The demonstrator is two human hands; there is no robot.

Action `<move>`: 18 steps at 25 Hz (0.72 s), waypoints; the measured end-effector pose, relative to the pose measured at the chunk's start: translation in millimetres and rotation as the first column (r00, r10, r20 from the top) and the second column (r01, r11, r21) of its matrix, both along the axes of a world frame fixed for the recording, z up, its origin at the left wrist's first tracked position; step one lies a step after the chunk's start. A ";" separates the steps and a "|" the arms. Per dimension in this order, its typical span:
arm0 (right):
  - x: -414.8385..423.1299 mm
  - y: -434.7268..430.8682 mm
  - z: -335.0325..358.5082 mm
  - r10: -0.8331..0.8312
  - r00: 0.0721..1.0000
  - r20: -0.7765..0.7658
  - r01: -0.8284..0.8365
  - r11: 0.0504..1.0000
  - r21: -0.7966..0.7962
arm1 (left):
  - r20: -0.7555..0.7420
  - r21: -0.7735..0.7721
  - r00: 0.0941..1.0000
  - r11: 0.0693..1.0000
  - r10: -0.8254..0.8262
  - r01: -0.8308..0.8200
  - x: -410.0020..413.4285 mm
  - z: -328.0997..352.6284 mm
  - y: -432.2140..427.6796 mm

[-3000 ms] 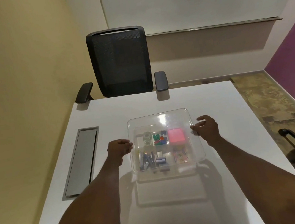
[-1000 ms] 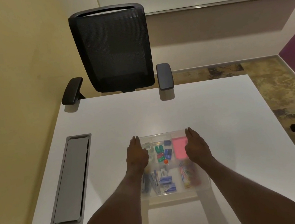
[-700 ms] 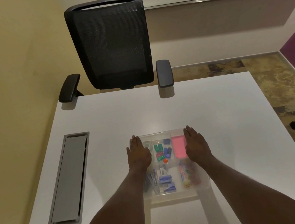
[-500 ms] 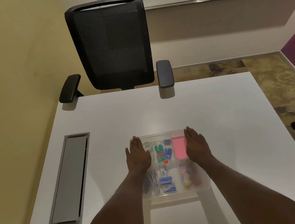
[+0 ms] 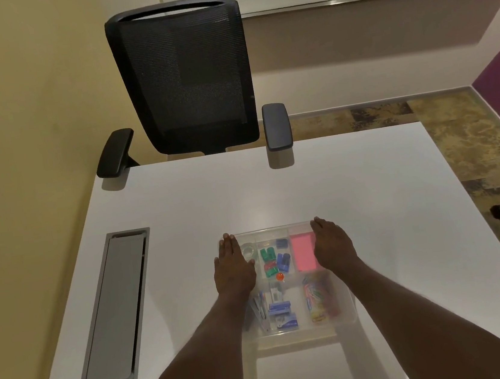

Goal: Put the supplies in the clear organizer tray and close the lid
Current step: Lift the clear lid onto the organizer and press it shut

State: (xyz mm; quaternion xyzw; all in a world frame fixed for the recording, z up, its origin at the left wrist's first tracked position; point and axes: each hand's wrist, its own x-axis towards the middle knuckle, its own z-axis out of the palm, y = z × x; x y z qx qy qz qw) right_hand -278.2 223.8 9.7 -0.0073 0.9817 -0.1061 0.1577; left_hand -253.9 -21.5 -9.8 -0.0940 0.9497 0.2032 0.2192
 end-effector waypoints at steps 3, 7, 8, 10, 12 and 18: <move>9.4 -0.6 2.3 0.020 0.998 0.054 -0.020 1.000 -0.002 | 0.005 -0.030 1.000 1.000 -0.006 0.006 6.4 0.8 6.0; 35.3 -1.1 -2.9 0.089 0.995 0.051 -0.092 0.995 0.048 | -0.032 -0.007 0.989 0.989 -0.147 0.147 29.4 2.2 23.5; 44.5 -1.6 -4.4 0.105 0.993 0.045 -0.107 0.993 0.056 | -0.037 0.007 0.979 0.980 -0.199 0.200 36.6 2.6 30.9; 68.0 -3.0 -9.0 0.120 0.991 0.065 -0.124 0.990 0.070 | -0.018 0.008 0.968 0.968 -0.251 0.252 48.8 1.2 45.8; 94.1 -2.0 -13.6 0.099 0.993 0.065 -0.101 0.994 0.037 | 0.012 -0.019 0.969 0.969 -0.248 0.248 54.8 0.0 54.7; 160.9 9.7 -28.5 0.027 0.999 -0.029 -0.029 0.997 -0.066 | 0.046 -0.071 0.963 0.961 -0.265 0.268 56.8 -1.0 57.0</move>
